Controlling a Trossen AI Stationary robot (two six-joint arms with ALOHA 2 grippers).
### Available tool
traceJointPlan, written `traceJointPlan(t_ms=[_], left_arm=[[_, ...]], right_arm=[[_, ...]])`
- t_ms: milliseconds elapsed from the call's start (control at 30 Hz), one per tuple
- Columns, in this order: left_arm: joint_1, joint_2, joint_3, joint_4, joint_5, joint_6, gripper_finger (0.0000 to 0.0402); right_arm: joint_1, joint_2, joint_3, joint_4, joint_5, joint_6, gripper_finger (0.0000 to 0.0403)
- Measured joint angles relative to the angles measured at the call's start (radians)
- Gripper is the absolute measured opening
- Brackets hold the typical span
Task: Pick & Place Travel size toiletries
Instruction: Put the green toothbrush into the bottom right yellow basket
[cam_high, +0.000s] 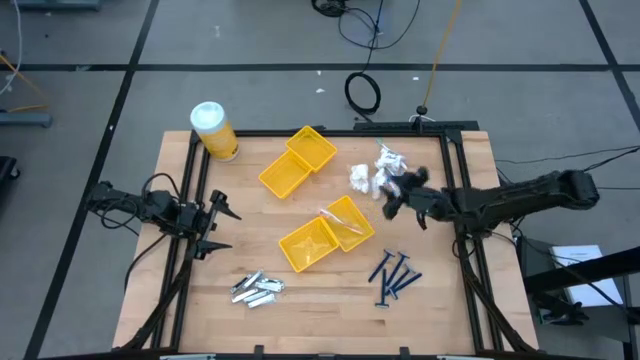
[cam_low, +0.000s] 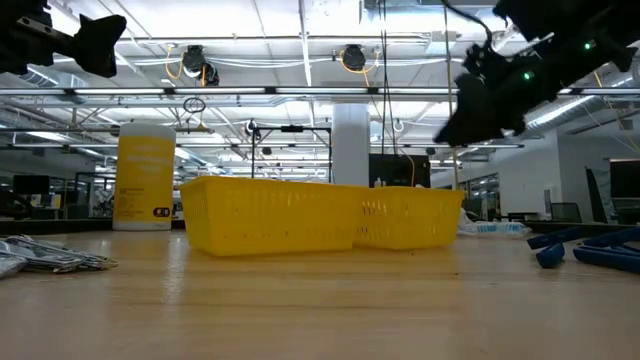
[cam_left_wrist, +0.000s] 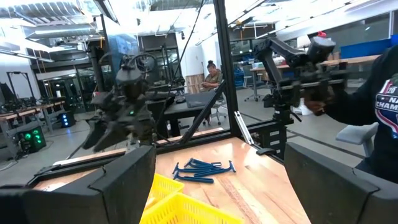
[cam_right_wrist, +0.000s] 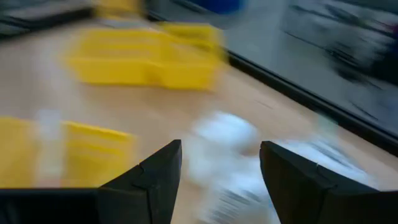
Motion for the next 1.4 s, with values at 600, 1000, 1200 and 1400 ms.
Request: traceJointPlan(t_ms=[600,1000,1200,1400], left_arm=[[0.0,0.0,0.0,0.0,0.0,0.0,0.0349],[0.0,0.0,0.0,0.0,0.0,0.0,0.0349],[0.0,0.0,0.0,0.0,0.0,0.0,0.0349],[0.0,0.0,0.0,0.0,0.0,0.0,0.0349]], right_arm=[[-0.685,0.26,0.0,-0.058,-0.387,-0.021,0.0196],[-0.732,0.39,0.0,0.108,-0.51,-0.287,0.0196],[-0.766,0.501,0.002,0.16,-0.51,-0.249,0.0196],[-0.775,0.514,0.003,0.154,-0.538,-0.23,0.0171]])
